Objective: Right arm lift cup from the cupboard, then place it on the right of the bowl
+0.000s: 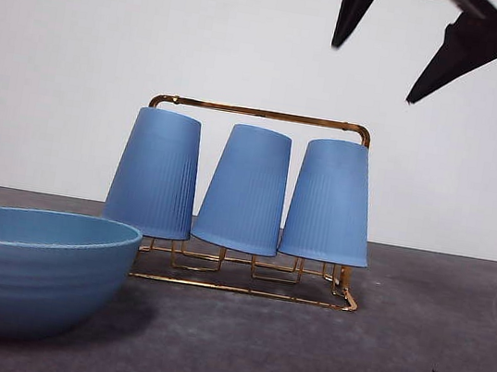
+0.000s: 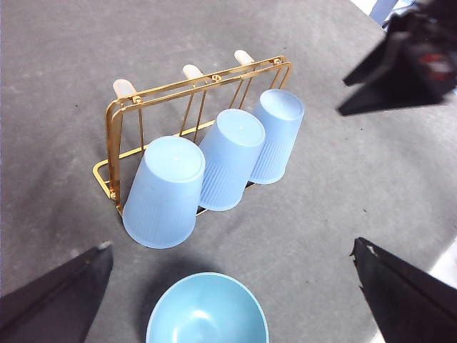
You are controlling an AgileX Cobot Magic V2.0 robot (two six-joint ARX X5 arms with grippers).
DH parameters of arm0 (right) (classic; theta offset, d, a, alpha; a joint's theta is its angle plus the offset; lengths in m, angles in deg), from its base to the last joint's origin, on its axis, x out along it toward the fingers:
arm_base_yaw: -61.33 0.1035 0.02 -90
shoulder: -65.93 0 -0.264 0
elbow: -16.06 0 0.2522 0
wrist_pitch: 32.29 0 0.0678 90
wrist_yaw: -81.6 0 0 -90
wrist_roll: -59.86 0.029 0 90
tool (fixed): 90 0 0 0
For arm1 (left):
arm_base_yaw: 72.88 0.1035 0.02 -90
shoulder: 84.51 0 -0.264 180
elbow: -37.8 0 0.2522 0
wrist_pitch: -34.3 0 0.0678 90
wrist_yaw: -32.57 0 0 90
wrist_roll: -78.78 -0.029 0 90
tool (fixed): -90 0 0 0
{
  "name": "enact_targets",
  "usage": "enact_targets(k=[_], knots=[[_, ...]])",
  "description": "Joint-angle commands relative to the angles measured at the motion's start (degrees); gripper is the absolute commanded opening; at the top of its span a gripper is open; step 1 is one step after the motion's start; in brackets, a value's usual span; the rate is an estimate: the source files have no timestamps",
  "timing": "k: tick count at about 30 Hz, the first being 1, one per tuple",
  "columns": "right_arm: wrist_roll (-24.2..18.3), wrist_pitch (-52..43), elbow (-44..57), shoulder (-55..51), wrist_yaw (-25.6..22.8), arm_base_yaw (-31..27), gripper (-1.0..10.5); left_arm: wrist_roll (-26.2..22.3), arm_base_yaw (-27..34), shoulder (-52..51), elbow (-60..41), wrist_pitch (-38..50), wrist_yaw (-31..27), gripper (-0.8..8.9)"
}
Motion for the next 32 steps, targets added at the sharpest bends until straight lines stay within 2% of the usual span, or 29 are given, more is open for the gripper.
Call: enact_targets(k=[1, 5, 10, 16, 20, 27, 32], knots=[[-0.17, 3.45, -6.62, 5.25, -4.15, 1.14, 5.1, 0.02, -0.2, 0.37, 0.98, 0.39, 0.39, 5.3], [-0.15, 6.36, -13.81, 12.2, -6.32, 1.95, 5.1, 0.0, -0.2, 0.37, 0.98, 0.46, 0.39, 5.3], [0.26, 8.83, -18.05, 18.56, -12.0, 2.93, 5.0, 0.0, -0.2, 0.37, 0.98, 0.55, 0.39, 5.3], [0.26, 8.5, -18.25, 21.86, -12.15, 3.52, 5.0, -0.04, -0.2, 0.39, 0.98, 0.61, 0.37, 5.3], [-0.5, 8.02, -18.25, 22.51, -11.8, 3.61, 3.6, -0.02, -0.2, 0.39, 0.98, 0.61, 0.37, 5.3], [-0.42, 8.41, -18.23, 24.04, -9.88, 3.61, 3.6, 0.0, -0.2, 0.39, 0.98, 0.59, 0.37, 5.3], [-0.11, 8.59, -18.25, 24.02, -9.92, 3.65, 2.3, 0.0, -0.2, 0.39, 0.98, 0.59, 0.37, 5.3]])
